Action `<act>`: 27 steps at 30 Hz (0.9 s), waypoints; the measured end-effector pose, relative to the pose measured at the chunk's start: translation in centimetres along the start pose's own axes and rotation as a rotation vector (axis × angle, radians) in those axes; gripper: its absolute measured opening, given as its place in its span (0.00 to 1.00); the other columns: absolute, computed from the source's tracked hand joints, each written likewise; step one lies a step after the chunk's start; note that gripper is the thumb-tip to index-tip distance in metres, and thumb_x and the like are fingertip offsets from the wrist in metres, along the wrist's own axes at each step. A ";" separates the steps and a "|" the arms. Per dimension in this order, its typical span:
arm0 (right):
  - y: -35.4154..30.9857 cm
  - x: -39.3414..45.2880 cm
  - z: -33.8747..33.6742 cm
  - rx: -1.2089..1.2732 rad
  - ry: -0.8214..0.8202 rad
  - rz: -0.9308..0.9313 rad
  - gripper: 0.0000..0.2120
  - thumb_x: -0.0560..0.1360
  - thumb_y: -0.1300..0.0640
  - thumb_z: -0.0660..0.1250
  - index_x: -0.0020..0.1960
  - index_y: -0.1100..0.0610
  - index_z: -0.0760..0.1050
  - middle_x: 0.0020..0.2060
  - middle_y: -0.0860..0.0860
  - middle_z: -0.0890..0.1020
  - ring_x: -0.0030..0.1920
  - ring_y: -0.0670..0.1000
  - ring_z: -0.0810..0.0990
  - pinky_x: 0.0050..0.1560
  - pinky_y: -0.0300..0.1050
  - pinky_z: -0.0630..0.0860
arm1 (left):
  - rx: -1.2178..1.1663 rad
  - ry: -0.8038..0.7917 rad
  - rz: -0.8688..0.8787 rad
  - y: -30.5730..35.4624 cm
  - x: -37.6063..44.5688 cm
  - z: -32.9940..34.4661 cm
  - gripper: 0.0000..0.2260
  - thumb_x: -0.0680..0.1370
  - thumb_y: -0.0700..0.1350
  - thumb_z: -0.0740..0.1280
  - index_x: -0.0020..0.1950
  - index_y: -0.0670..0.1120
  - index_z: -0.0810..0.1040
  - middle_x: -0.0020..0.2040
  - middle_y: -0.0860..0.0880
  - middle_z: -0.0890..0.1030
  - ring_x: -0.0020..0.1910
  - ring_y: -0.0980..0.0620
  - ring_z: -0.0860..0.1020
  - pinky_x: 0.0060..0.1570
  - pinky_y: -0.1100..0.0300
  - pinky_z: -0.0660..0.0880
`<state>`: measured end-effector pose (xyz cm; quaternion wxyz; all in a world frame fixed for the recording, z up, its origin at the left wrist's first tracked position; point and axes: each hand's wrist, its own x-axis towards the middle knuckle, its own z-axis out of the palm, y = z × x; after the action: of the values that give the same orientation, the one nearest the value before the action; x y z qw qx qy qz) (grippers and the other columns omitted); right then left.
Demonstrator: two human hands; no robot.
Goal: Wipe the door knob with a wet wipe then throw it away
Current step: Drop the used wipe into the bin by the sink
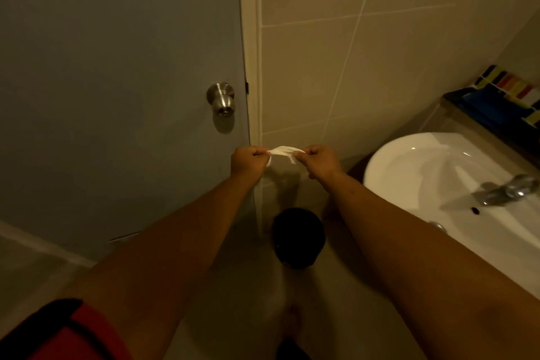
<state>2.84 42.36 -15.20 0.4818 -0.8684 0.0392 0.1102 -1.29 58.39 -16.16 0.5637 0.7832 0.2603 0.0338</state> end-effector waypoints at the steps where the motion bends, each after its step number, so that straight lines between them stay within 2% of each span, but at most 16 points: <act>1: 1.1 0.7 -0.2 0.013 -0.005 0.042 0.15 0.71 0.51 0.72 0.35 0.62 0.78 0.35 0.64 0.81 0.41 0.64 0.81 0.48 0.63 0.80 | 0.025 -0.028 -0.006 -0.4 0.4 1.1 0.11 0.73 0.43 0.70 0.51 0.39 0.86 0.46 0.34 0.85 0.47 0.37 0.84 0.51 0.45 0.81; 3: 3.3 1.9 -0.5 0.048 0.001 0.114 0.16 0.72 0.51 0.71 0.37 0.65 0.78 0.41 0.66 0.82 0.46 0.66 0.83 0.49 0.64 0.80 | 0.057 -0.081 -0.048 -1.4 1.8 3.2 0.13 0.71 0.46 0.69 0.48 0.39 0.85 0.40 0.37 0.84 0.40 0.43 0.82 0.49 0.44 0.82; 5: 5.5 3.1 -0.4 0.052 0.004 0.177 0.14 0.73 0.51 0.70 0.33 0.59 0.76 0.39 0.62 0.82 0.44 0.64 0.84 0.48 0.62 0.82 | 0.046 -0.143 -0.125 -2.8 3.1 5.5 0.11 0.72 0.45 0.69 0.47 0.40 0.85 0.36 0.43 0.81 0.33 0.46 0.79 0.41 0.51 0.81; 6: 6.5 3.7 -0.2 0.057 -0.007 0.217 0.14 0.74 0.52 0.69 0.32 0.57 0.74 0.37 0.60 0.81 0.42 0.62 0.84 0.47 0.59 0.83 | 0.033 -0.164 -0.156 -3.7 3.6 6.6 0.08 0.74 0.44 0.68 0.46 0.41 0.84 0.34 0.45 0.80 0.31 0.48 0.77 0.35 0.56 0.79; 8: 8.8 5.0 0.4 0.062 -0.050 0.305 0.14 0.77 0.53 0.65 0.34 0.56 0.74 0.34 0.55 0.79 0.38 0.56 0.82 0.38 0.46 0.84 | 0.021 -0.183 -0.202 -5.3 4.3 8.7 0.05 0.76 0.42 0.68 0.43 0.46 0.83 0.32 0.48 0.79 0.28 0.52 0.75 0.30 0.62 0.73; 9: 10.1 5.9 0.9 0.073 -0.065 0.344 0.13 0.78 0.53 0.63 0.38 0.58 0.75 0.33 0.54 0.78 0.37 0.54 0.80 0.32 0.41 0.81 | 0.021 -0.193 -0.226 -6.4 4.8 9.8 0.06 0.76 0.41 0.67 0.42 0.48 0.82 0.33 0.48 0.80 0.29 0.52 0.76 0.30 0.63 0.73; 10: 11.6 6.8 1.6 0.096 -0.069 0.379 0.12 0.79 0.54 0.61 0.43 0.61 0.78 0.33 0.53 0.77 0.37 0.54 0.79 0.31 0.41 0.81 | 0.024 -0.206 -0.255 -7.6 5.5 10.9 0.06 0.76 0.40 0.67 0.42 0.49 0.82 0.35 0.47 0.80 0.31 0.52 0.77 0.30 0.63 0.73; 12: 14.8 8.9 3.3 0.159 -0.066 0.438 0.16 0.79 0.56 0.60 0.55 0.67 0.78 0.36 0.54 0.77 0.40 0.56 0.79 0.42 0.50 0.83 | 0.033 -0.242 -0.316 -10.5 7.0 13.1 0.06 0.77 0.40 0.67 0.47 0.47 0.83 0.40 0.46 0.82 0.35 0.50 0.79 0.32 0.62 0.75; 13: 16.6 10.0 4.4 0.166 -0.067 0.465 0.16 0.79 0.57 0.59 0.58 0.68 0.77 0.36 0.54 0.78 0.40 0.55 0.79 0.46 0.53 0.83 | 0.039 -0.255 -0.345 -12.1 7.9 14.2 0.07 0.77 0.39 0.67 0.50 0.46 0.83 0.42 0.45 0.82 0.37 0.50 0.79 0.33 0.62 0.76; 16: 21.8 12.7 7.3 0.176 -0.047 0.543 0.15 0.78 0.61 0.59 0.61 0.64 0.76 0.47 0.59 0.80 0.44 0.58 0.82 0.44 0.51 0.83 | 0.071 -0.285 -0.415 -17.2 10.5 17.5 0.08 0.76 0.38 0.66 0.53 0.44 0.83 0.44 0.45 0.81 0.39 0.49 0.79 0.32 0.62 0.75; 19: 27.0 14.9 10.5 0.217 0.009 0.620 0.15 0.78 0.64 0.60 0.63 0.61 0.75 0.54 0.58 0.79 0.54 0.61 0.81 0.54 0.56 0.81 | 0.048 -0.323 -0.482 -22.7 13.0 20.5 0.09 0.77 0.38 0.65 0.56 0.42 0.81 0.49 0.44 0.80 0.41 0.48 0.80 0.36 0.61 0.76; 21: 30.5 16.1 12.5 0.262 0.057 0.693 0.16 0.77 0.65 0.62 0.64 0.62 0.75 0.60 0.59 0.79 0.59 0.62 0.79 0.61 0.56 0.77 | 0.051 -0.346 -0.544 -25.9 14.5 22.3 0.06 0.78 0.37 0.64 0.51 0.42 0.81 0.49 0.43 0.79 0.39 0.50 0.78 0.41 0.57 0.77; 23: 33.7 17.1 14.1 0.275 0.037 0.723 0.16 0.76 0.64 0.62 0.64 0.62 0.75 0.62 0.62 0.78 0.62 0.63 0.78 0.63 0.59 0.76 | 0.080 -0.361 -0.578 -28.9 16.0 24.0 0.11 0.77 0.35 0.64 0.38 0.47 0.77 0.48 0.43 0.79 0.43 0.47 0.79 0.46 0.54 0.77; 24: 34.8 17.5 14.6 0.282 0.016 0.743 0.17 0.77 0.63 0.62 0.66 0.61 0.74 0.65 0.62 0.76 0.63 0.63 0.76 0.63 0.60 0.75 | 0.082 -0.353 -0.589 -30.2 16.7 24.8 0.12 0.77 0.34 0.63 0.37 0.47 0.76 0.49 0.42 0.79 0.44 0.47 0.79 0.47 0.54 0.77; 25: 35.7 17.9 15.1 0.292 -0.007 0.763 0.19 0.78 0.63 0.61 0.69 0.60 0.71 0.68 0.61 0.73 0.66 0.63 0.74 0.65 0.60 0.73 | 0.080 -0.354 -0.591 -31.3 17.4 25.5 0.11 0.78 0.32 0.62 0.39 0.45 0.77 0.50 0.40 0.80 0.42 0.47 0.79 0.46 0.54 0.77; 27: 37.2 18.8 15.7 0.282 -0.061 0.768 0.23 0.79 0.62 0.59 0.74 0.58 0.65 0.72 0.59 0.68 0.70 0.62 0.70 0.69 0.59 0.69 | 0.068 -0.386 -0.620 -32.7 18.6 26.9 0.10 0.79 0.31 0.60 0.56 0.37 0.79 0.56 0.37 0.80 0.38 0.50 0.78 0.41 0.57 0.76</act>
<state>12.18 36.56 -58.35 0.5210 -0.7124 0.3607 0.3015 11.97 50.87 -59.85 0.5593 0.6774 0.3754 -0.2958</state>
